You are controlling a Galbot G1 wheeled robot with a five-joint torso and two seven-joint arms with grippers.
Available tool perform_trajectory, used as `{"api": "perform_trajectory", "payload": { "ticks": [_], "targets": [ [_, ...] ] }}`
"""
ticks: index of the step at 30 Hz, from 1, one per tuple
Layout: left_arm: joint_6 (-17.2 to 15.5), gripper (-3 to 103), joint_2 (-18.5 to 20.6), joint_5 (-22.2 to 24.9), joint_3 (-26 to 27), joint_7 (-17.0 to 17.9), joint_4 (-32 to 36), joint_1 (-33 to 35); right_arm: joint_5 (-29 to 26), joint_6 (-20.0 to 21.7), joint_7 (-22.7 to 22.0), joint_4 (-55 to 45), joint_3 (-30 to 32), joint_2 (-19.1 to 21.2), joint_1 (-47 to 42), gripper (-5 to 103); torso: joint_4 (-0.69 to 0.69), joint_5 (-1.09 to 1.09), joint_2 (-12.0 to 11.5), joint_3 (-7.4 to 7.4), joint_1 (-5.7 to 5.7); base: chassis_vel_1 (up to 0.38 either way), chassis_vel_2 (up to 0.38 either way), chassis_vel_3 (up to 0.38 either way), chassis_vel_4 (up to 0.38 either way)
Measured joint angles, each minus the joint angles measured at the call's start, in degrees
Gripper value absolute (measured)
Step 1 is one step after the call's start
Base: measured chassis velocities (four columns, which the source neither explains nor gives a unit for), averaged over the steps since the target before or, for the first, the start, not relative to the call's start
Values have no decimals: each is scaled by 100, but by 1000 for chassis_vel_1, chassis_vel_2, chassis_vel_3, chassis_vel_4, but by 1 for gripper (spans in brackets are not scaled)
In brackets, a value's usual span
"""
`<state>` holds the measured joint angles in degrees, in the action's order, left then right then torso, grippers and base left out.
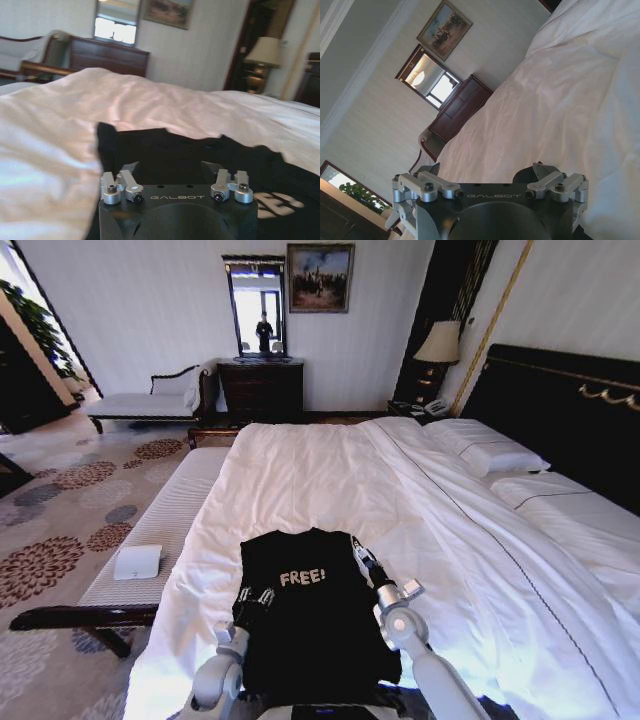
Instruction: Fold the clothes on the bed.
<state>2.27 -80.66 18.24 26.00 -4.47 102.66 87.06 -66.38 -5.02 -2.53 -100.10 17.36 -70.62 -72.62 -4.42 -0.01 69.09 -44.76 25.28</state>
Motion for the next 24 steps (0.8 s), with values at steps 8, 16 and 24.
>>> {"api": "perform_trajectory", "payload": {
  "ticks": [8, 16, 24],
  "targets": [
    [-126, 97, 2, 191, 126, 67, 26, -53, 33, -10, 1, -30, 12, 12, -51, 100, 0, 0, 0, 0, 0, 0, 0, 0, 0],
    [-102, 100, -49, 269, 188, 51, 10, 24, 62, -19, 6, 3, 30, 16, -61, 100, 0, 0, 0, 0, 0, 0, 0, 0, 0],
    [-598, 100, -131, 831, 127, 133, -50, -41, 82, -20, 7, 40, 21, -4, -38, 100, 0, 1, 0, 0, 0, 0, 0, 0, 0]
  ]
}}
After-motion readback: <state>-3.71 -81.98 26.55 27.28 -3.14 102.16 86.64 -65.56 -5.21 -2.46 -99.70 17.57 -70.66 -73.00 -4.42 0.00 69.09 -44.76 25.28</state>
